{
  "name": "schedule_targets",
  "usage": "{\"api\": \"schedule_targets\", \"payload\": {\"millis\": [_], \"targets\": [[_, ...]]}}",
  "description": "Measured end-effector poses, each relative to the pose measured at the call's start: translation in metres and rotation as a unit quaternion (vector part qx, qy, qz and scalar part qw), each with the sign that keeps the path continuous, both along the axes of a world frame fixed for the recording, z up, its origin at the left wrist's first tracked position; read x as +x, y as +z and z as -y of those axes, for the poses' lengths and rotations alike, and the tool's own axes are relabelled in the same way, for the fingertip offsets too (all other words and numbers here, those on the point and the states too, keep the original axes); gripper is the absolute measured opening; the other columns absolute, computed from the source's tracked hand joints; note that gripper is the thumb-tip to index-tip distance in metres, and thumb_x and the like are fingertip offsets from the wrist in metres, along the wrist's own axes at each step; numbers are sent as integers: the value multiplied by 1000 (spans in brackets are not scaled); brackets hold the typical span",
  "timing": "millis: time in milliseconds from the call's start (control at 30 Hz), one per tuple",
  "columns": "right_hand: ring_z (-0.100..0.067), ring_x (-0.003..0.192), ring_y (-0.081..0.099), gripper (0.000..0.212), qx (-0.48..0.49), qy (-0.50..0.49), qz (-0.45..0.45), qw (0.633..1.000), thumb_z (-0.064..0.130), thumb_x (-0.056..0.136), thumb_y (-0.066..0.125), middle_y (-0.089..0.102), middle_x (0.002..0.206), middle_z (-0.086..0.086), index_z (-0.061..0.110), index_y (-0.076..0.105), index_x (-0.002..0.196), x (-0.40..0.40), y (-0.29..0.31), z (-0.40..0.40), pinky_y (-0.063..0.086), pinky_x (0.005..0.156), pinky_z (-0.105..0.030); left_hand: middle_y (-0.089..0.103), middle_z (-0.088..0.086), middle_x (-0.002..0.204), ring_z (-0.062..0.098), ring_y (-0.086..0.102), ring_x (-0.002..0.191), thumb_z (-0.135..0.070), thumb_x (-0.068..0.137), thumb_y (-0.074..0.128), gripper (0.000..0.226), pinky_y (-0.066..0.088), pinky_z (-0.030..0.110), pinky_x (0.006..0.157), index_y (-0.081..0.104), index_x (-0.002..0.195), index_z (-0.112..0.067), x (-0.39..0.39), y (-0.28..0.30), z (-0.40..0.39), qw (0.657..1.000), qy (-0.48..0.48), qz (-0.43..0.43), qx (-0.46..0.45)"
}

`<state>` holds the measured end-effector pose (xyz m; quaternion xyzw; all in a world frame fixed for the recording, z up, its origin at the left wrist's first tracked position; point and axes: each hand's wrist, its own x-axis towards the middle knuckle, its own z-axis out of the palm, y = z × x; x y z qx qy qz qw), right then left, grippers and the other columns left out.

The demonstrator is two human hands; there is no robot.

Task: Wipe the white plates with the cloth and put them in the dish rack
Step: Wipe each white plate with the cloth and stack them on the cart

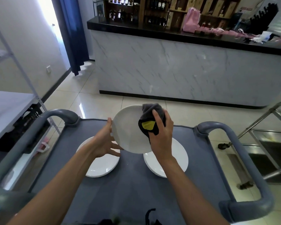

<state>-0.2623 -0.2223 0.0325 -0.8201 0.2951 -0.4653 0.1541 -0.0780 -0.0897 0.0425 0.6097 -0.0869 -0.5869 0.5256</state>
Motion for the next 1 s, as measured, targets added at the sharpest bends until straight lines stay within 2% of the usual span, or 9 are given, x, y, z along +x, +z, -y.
{"api": "schedule_targets", "payload": {"millis": [167, 267, 367, 467, 633, 767, 833, 933, 1000], "targets": [[-30, 136, 39, 88, -39, 23, 7, 999, -11, 75, 78, 33, 155, -7, 31, 44, 144, -6, 1, 6, 43, 106, -35, 62, 28, 126, 56, 65, 101, -84, 87, 29, 84, 49, 73, 88, 55, 131, -18, -2, -7, 3, 999, 15, -40, -2], [-31, 136, 40, 71, -80, 45, 12, 996, 3, 82, 77, 33, 153, -8, 28, 46, 142, -7, 3, 7, 46, 107, -42, 62, 31, 124, 57, 64, 104, -83, 88, 32, 83, 52, 69, 86, 59, 124, -13, -3, -6, 7, 998, 31, -55, -7], [-32, 136, 40, 50, -113, 61, 14, 992, 23, 93, 63, 32, 153, -10, 27, 47, 140, -8, 2, 8, 46, 107, -42, 64, 31, 120, 57, 65, 102, -78, 89, 41, 75, 55, 65, 82, 60, 118, -11, -5, -2, 10, 998, 32, -60, -5], [-32, 136, 40, 58, -114, 70, 14, 991, 14, 89, 74, 31, 153, -10, 26, 49, 140, -12, -1, 12, 49, 106, -45, 69, 33, 110, 59, 63, 103, -73, 86, 49, 74, 55, 65, 82, 59, 119, -8, -7, -2, 13, 997, 29, -67, 3], [-32, 131, 45, 67, -143, 71, 26, 987, 1, 82, 80, 34, 152, -10, 27, 53, 137, -16, -1, 18, 46, 105, -38, 63, 34, 121, 56, 65, 104, -70, 87, 48, 78, 55, 59, 87, 55, 130, -5, -14, -1, 13, 996, 39, -86, 6], [-33, 133, 44, 68, -111, 68, 45, 991, 0, 82, 77, 35, 152, -11, 26, 52, 139, -19, 3, 19, 44, 109, -36, 67, 23, 120, 46, 70, 102, -86, 86, 31, 84, 57, 52, 85, 62, 124, -18, -20, -2, 14, 999, 36, -24, -11], [-33, 135, 43, 73, -82, 58, 54, 993, -5, 79, 77, 35, 152, -10, 25, 50, 140, -21, 7, 22, 42, 111, -35, 70, 19, 116, 43, 71, 101, -83, 86, 37, 77, 58, 53, 83, 64, 122, -21, -26, -1, 14, 999, 14, 23, -29], [-30, 138, 40, 74, -37, 44, 52, 997, -4, 79, 77, 35, 153, -7, 26, 49, 141, -22, 11, 26, 36, 114, -27, 68, 20, 119, 39, 73, 91, -44, 95, 64, 38, 60, 55, 82, 62, 123, -18, -32, -2, 11, 989, -11, 137, -61], [-24, 140, 38, 76, 23, 31, 50, 998, -1, 80, 77, 36, 154, -4, 30, 47, 143, -21, 11, 27, 34, 112, -23, 69, 22, 114, 38, 72, 84, -22, 95, 68, 23, 62, 53, 77, 66, 117, -15, -32, -5, 10, 974, 5, 213, -78]]}}
